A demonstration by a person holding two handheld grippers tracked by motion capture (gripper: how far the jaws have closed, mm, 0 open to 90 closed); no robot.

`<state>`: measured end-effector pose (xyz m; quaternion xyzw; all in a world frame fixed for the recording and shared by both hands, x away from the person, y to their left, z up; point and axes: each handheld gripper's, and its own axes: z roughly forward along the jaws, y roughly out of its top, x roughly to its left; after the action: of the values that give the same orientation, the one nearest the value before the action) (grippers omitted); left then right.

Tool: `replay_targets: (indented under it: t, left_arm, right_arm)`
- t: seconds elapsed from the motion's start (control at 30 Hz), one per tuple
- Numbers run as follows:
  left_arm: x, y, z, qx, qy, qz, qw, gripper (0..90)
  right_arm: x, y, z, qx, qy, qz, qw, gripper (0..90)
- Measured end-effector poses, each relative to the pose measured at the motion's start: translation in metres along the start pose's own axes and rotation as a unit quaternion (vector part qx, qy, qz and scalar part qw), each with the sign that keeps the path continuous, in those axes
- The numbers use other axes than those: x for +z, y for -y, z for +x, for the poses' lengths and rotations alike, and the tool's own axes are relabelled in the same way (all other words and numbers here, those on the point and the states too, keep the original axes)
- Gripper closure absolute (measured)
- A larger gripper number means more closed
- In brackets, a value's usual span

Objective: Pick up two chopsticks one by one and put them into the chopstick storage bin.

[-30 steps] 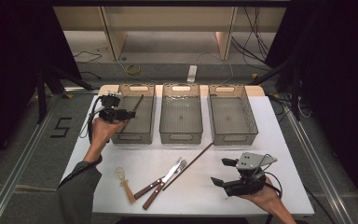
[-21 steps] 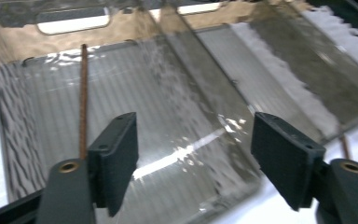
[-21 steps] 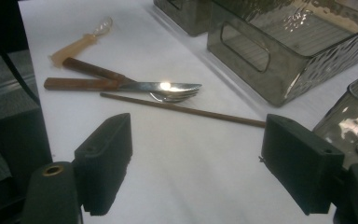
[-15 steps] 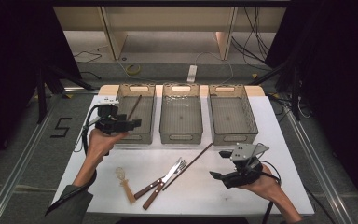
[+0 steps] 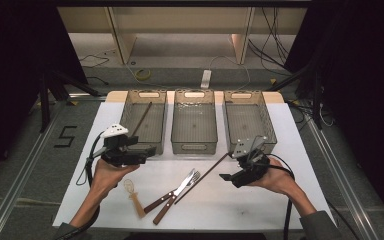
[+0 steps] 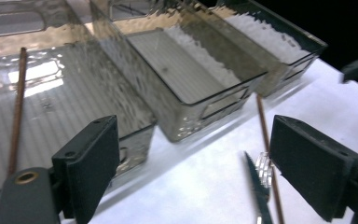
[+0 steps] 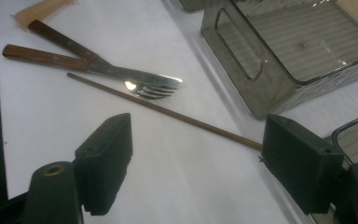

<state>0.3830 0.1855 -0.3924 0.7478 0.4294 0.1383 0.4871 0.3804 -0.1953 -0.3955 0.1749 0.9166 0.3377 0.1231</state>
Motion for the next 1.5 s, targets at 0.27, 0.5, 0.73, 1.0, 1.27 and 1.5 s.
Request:
replay_targets:
  t: [0.27,0.5,0.73,1.0,1.27,1.5]
  left_arm:
    - [0.000,0.016,-0.014,0.010,0.006,0.004,0.9999,15.5]
    - [-0.008,0.025,-0.028,0.033,0.007,0.002,0.9994,14.7]
    - [-0.013,0.033,-0.028,0.022,0.014,0.001,0.9996,13.9]
    - [-0.014,0.039,-0.029,0.015,0.014,-0.002,0.9998,13.9]
    - [-0.018,0.043,-0.031,0.022,0.013,0.003,0.9997,13.9]
    - [-0.019,0.043,-0.031,0.027,0.009,0.002,0.9996,14.0]
  right_arm:
    - [0.020,-0.013,-0.007,-0.030,-0.005,0.054,0.9981,29.6]
    - [0.048,-0.019,-0.012,-0.060,-0.018,0.112,0.9917,32.4]
    - [0.072,-0.023,-0.015,-0.069,-0.025,0.138,0.9877,33.5]
    - [0.086,-0.025,-0.022,-0.079,-0.039,0.166,0.9821,34.6]
    - [0.093,-0.029,-0.026,-0.086,-0.048,0.176,0.9795,35.7]
    - [0.101,-0.029,-0.025,-0.084,-0.057,0.191,0.9763,37.9]
